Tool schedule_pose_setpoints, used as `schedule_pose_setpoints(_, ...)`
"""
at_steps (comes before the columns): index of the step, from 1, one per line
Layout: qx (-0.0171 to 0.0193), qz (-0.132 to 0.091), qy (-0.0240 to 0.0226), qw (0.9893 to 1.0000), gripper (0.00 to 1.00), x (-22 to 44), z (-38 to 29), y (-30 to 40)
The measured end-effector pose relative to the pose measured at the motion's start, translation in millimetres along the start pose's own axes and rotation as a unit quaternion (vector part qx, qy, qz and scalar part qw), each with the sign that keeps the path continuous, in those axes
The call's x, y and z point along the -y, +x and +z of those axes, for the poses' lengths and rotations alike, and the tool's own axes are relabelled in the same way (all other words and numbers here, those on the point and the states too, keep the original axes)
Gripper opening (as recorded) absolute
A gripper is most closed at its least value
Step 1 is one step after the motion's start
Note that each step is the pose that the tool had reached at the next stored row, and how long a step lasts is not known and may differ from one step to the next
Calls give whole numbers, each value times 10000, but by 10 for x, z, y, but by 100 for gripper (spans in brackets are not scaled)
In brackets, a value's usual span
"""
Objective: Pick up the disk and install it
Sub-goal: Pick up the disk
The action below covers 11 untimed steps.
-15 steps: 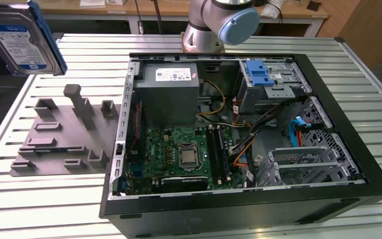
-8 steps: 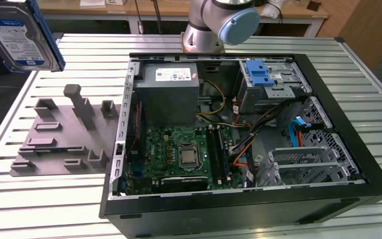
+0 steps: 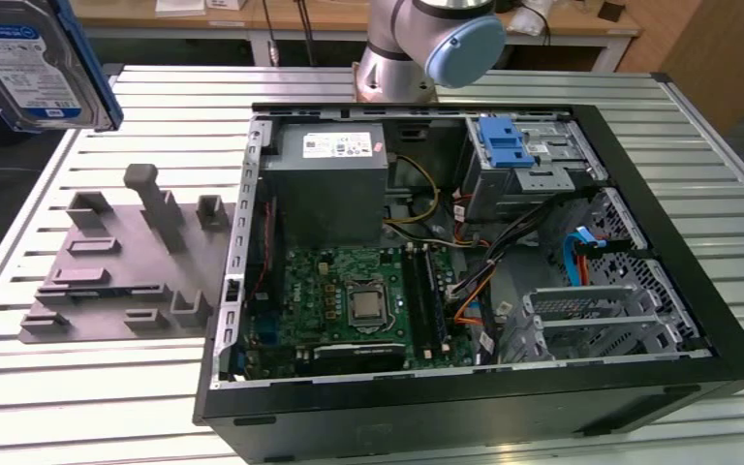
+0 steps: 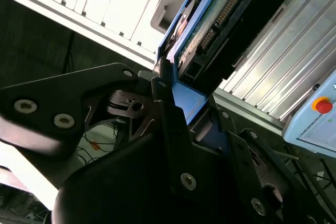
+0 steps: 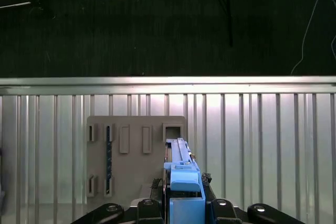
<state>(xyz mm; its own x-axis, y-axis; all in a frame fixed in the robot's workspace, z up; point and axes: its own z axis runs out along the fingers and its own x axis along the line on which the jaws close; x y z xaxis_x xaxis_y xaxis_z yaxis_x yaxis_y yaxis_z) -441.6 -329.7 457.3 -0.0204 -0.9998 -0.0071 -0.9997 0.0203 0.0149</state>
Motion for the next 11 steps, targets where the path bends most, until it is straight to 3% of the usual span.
schedule_pose_setpoints(11, 0, 0, -1, 10000, 36, -2, -145, 0)
